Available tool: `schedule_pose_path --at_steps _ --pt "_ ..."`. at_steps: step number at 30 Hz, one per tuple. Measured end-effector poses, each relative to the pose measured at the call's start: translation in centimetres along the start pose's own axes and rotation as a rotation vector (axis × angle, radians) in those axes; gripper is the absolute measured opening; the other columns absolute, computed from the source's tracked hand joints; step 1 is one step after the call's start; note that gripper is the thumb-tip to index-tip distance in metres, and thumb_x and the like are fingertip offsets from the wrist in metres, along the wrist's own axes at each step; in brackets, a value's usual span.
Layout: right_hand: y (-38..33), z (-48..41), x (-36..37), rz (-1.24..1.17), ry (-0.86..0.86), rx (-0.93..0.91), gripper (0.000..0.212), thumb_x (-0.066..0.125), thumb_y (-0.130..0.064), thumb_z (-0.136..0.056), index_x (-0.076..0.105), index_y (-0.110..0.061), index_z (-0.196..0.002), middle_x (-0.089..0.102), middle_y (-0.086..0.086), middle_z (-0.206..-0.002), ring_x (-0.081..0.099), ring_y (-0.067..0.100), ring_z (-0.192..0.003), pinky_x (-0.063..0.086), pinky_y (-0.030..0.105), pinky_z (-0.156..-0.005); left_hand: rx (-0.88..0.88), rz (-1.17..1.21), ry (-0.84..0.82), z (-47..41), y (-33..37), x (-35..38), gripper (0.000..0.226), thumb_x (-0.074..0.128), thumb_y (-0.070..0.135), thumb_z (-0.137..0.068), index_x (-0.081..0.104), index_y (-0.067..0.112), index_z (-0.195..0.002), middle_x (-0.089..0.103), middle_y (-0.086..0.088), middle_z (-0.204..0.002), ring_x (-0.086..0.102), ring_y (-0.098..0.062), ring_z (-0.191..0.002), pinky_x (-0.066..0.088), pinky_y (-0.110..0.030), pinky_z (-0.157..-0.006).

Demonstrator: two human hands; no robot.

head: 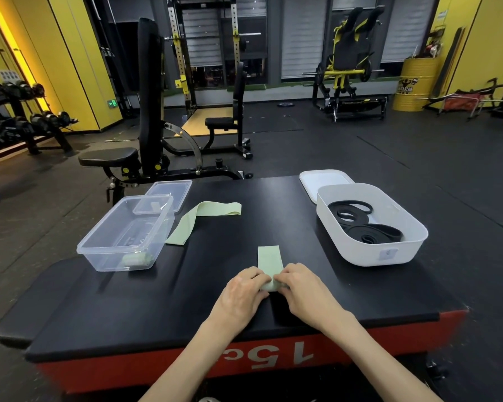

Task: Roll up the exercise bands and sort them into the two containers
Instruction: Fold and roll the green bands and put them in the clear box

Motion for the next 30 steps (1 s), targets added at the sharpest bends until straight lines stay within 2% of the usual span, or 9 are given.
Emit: schedule_pose_path --at_steps 6,11,17,20,27,30 --pt "-0.1 0.2 -0.3 -0.025 0.025 0.024 0.033 0.055 -0.017 -0.089 0.054 -0.016 -0.121 0.050 -0.001 -0.117 0.041 0.018 -0.112 0.042 0.026 -0.087 0.009 -0.043 -0.027 -0.4 0.0 0.4 0.021 0.059 0.008 -0.090 0.063 0.006 -0.110 0.060 -0.007 -0.105 0.058 -0.021 -0.094 0.047 -0.026 -0.087" --pt "-0.2 -0.3 -0.3 0.029 0.052 0.033 0.023 0.052 -0.016 -0.091 0.058 -0.015 -0.112 0.053 0.001 -0.112 0.044 0.020 -0.106 0.038 0.025 -0.084 0.025 -0.079 -0.051 -0.6 0.0 0.4 0.018 0.058 0.010 -0.089 0.064 0.005 -0.105 0.061 -0.008 -0.101 0.060 -0.023 -0.091 0.041 -0.025 -0.088" --pt "0.0 -0.6 0.3 0.039 0.060 0.028 0.019 0.050 -0.011 -0.091 0.062 -0.013 -0.105 0.056 0.003 -0.108 0.046 0.021 -0.099 0.041 0.027 -0.082 -0.044 -0.055 -0.147 -0.7 -0.7 1.0 0.032 0.058 0.018 -0.092 0.056 0.009 -0.122 0.055 -0.005 -0.118 0.053 -0.019 -0.107 0.041 -0.025 -0.097" --pt "0.2 -0.6 0.7 0.032 0.037 0.026 0.018 0.051 -0.010 -0.090 0.060 -0.013 -0.106 0.054 0.002 -0.108 0.045 0.020 -0.100 0.044 0.030 -0.081 -0.073 -0.060 -0.150 -0.8 -0.8 1.0 0.027 0.054 0.013 -0.094 0.057 0.007 -0.120 0.056 -0.007 -0.115 0.054 -0.021 -0.105 0.042 -0.029 -0.095" --pt "0.2 -0.7 0.7 0.047 0.058 -0.028 0.017 0.052 0.003 -0.081 0.060 -0.011 -0.084 0.054 0.001 -0.091 0.045 0.019 -0.086 0.042 0.030 -0.067 -0.064 -0.054 -0.211 -1.0 -0.4 0.7 0.027 0.052 0.016 -0.095 0.057 0.008 -0.120 0.054 -0.007 -0.116 0.052 -0.020 -0.107 0.035 -0.021 -0.092" --pt "-0.3 0.1 0.8 0.049 0.054 -0.056 0.016 0.051 0.004 -0.079 0.059 -0.010 -0.081 0.052 0.001 -0.087 0.045 0.020 -0.083 0.041 0.031 -0.064 -0.050 -0.051 -0.236 -0.4 0.1 0.5 0.028 0.052 0.019 -0.095 0.057 0.010 -0.121 0.055 -0.005 -0.116 0.052 -0.019 -0.105 0.032 -0.018 -0.090"
Point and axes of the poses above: each hand's wrist, its own z-axis away from the middle knuckle, its own x-axis out of the palm, y = z × x, the point moved 10 cm from there along -z, towards the middle knuckle
